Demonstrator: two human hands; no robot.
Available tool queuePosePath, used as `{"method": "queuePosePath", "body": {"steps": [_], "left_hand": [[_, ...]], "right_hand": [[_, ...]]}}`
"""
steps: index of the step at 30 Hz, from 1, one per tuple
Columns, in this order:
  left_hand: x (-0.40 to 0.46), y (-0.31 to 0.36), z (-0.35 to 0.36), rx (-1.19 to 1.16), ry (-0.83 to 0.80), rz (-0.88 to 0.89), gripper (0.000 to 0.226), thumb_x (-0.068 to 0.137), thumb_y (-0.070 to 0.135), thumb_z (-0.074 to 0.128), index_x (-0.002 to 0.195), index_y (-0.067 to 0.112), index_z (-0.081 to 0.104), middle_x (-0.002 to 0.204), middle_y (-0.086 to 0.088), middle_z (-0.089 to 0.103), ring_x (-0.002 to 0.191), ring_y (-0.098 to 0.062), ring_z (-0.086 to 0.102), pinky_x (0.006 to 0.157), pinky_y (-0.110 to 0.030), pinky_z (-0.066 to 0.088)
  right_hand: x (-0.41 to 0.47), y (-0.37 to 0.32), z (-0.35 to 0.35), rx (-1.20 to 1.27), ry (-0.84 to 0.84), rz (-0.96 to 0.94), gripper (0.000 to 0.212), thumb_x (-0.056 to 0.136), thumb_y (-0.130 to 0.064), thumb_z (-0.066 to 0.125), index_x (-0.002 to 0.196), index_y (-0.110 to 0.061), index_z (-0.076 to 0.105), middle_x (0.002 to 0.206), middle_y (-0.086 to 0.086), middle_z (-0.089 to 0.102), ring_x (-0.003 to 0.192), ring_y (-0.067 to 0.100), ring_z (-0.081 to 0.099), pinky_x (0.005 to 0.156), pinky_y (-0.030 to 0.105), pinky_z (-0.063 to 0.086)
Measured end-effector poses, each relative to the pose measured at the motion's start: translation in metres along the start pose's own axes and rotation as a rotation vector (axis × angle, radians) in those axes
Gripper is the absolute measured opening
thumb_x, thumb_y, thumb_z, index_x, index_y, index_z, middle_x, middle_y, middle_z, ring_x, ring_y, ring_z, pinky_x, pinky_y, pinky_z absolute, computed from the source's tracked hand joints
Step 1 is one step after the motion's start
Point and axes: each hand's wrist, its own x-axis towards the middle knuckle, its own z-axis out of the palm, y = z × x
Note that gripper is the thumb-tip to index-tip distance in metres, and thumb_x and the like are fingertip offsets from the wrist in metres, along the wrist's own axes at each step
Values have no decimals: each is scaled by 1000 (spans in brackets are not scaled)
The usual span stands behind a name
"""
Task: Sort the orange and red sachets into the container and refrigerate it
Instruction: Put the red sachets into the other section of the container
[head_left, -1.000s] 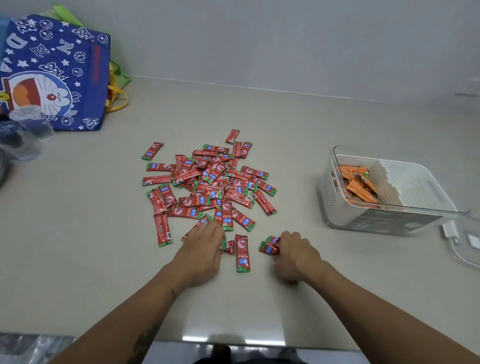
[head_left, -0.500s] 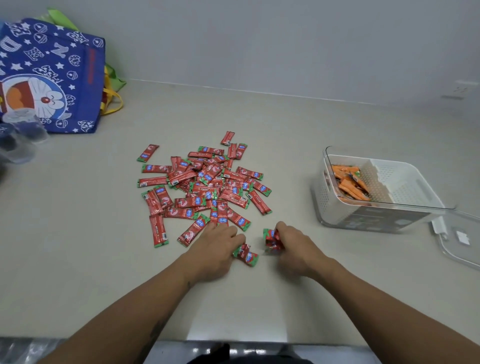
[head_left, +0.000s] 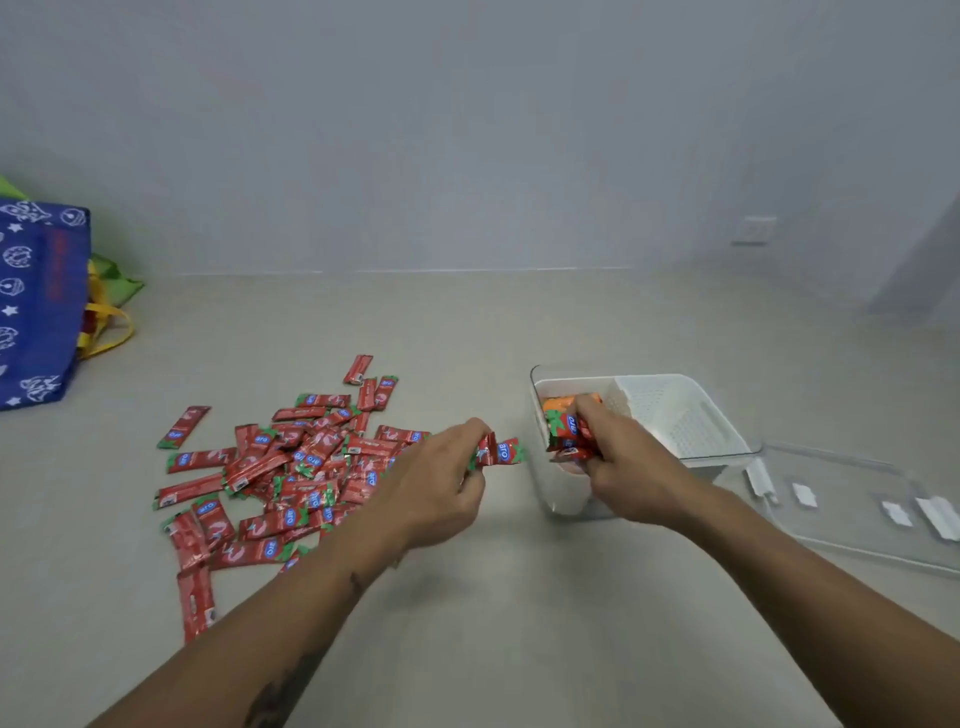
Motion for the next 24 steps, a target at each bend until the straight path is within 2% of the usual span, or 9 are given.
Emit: {"method": "queuePosePath", "body": {"steps": [3, 5, 8, 11, 16, 21, 23, 24], "left_hand": [[37, 23, 4, 11, 22, 46, 9, 88, 26, 50, 95, 29, 44, 80, 12, 47, 73, -13, 44, 63, -33, 38], [61, 37, 12, 32, 25, 57, 9, 89, 29, 51, 96, 28, 46, 84, 14, 47, 75, -13, 44, 65, -32, 37], [93, 60, 26, 44, -4, 59, 8, 91, 31, 48, 98, 29, 45, 91, 11, 52, 81, -15, 50, 70, -34, 44], [118, 79, 45, 93, -46, 40, 7, 93, 34, 44, 99, 29, 44, 97, 7, 57, 85, -17, 53, 75, -37, 48], [139, 95, 76, 154, -88, -38, 16, 95, 34, 46, 109, 29, 49, 110, 7, 62, 98, -16, 56, 82, -37, 51], [140, 101, 90, 173, -92, -138, 8, 93, 33, 44, 100, 29, 47, 102, 6, 62, 90, -17, 55, 76, -36, 48], [141, 103, 91, 167, -86, -174, 2, 94, 32, 45, 96, 30, 46, 98, 6, 61, 85, -15, 53, 71, -31, 43], [142, 105, 91, 161, -83, -193, 1, 94, 31, 46, 94, 31, 46, 97, 6, 61, 83, -13, 53, 69, -30, 42]], "right_hand": [[3, 29, -38, -42, 76, -15, 20, 81, -13, 56, 92, -24, 42, 91, -2, 54, 81, 21, 51, 68, 35, 41], [7, 57, -58, -136, 141, -18, 24, 85, -9, 57, 95, -25, 41, 93, -3, 50, 81, 21, 48, 66, 34, 37], [14, 101, -77, -291, 167, 12, 32, 89, -8, 58, 100, -31, 38, 101, -3, 50, 83, 20, 50, 68, 35, 45], [23, 137, -83, -360, 72, 38, 35, 87, -13, 60, 100, -34, 35, 103, -4, 47, 85, 18, 51, 68, 33, 47], [38, 177, -79, -311, -153, 75, 32, 84, -13, 58, 111, -23, 44, 106, 0, 45, 91, 22, 51, 72, 33, 42], [47, 193, -85, -157, -355, 78, 42, 87, -19, 58, 129, -19, 55, 130, 3, 51, 115, 22, 54, 89, 27, 44], [42, 189, -95, -110, -391, 53, 44, 89, -25, 56, 133, -21, 55, 130, -1, 51, 117, 19, 52, 91, 27, 42], [37, 188, -98, -87, -414, 36, 41, 88, -29, 56, 129, -24, 57, 124, -3, 53, 112, 17, 54, 88, 27, 44]]}}
